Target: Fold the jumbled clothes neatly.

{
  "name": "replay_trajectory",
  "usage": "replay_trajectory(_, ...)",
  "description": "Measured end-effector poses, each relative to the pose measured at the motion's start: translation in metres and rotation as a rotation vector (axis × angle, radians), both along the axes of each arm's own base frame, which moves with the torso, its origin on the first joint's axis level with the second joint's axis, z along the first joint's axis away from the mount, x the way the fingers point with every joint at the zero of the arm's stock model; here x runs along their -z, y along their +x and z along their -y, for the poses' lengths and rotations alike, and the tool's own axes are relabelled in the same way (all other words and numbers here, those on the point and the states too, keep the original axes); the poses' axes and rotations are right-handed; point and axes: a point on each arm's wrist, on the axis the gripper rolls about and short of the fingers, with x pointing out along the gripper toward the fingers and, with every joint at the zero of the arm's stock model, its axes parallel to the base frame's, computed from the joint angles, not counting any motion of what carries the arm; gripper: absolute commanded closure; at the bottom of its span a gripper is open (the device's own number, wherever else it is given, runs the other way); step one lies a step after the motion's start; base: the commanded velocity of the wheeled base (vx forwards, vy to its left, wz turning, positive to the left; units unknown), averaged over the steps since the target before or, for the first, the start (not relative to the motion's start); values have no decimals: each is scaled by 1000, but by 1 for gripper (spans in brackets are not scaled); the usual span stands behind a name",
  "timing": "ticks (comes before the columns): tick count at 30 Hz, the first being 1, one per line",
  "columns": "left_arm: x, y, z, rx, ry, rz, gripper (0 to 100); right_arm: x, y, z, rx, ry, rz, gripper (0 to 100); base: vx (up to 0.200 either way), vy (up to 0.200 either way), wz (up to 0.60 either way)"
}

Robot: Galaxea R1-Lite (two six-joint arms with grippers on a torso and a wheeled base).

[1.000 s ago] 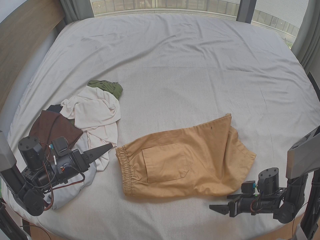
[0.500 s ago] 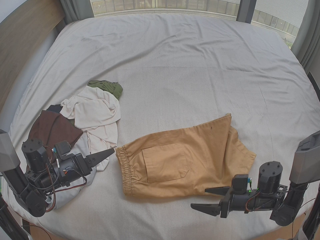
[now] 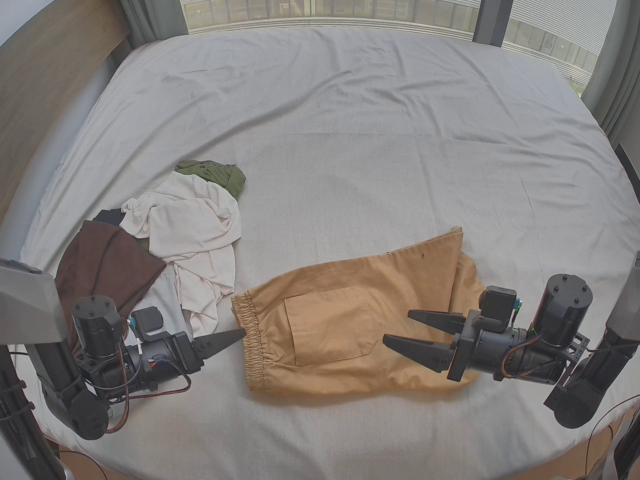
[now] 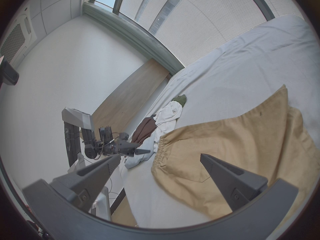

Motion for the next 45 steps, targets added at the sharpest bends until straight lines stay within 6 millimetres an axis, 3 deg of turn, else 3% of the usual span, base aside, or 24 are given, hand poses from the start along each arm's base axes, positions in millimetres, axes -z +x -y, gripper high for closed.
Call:
replay_trajectory(11, 36, 6, 19, -5, 89, -84, 0, -2, 7, 11, 50, 1, 11, 0, 0, 0, 0)
replay_trajectory(24, 61, 26, 50, -42, 137, -77, 0, -5, 12, 21, 92, 7, 23, 0, 0, 0, 0)
replay_trajectory(34, 64, 38, 72, -31, 80, -70, 0, -7, 13, 23, 101, 11, 30, 0, 0, 0, 0)
replay_trajectory(44, 64, 40, 74, -57, 50, -91, 0, -7, 13, 23, 101, 10, 30, 0, 0, 0, 0)
replay_trajectory(45, 64, 40, 74, -62, 49, -92, 100, -7, 13, 23, 101, 10, 29, 0, 0, 0, 0)
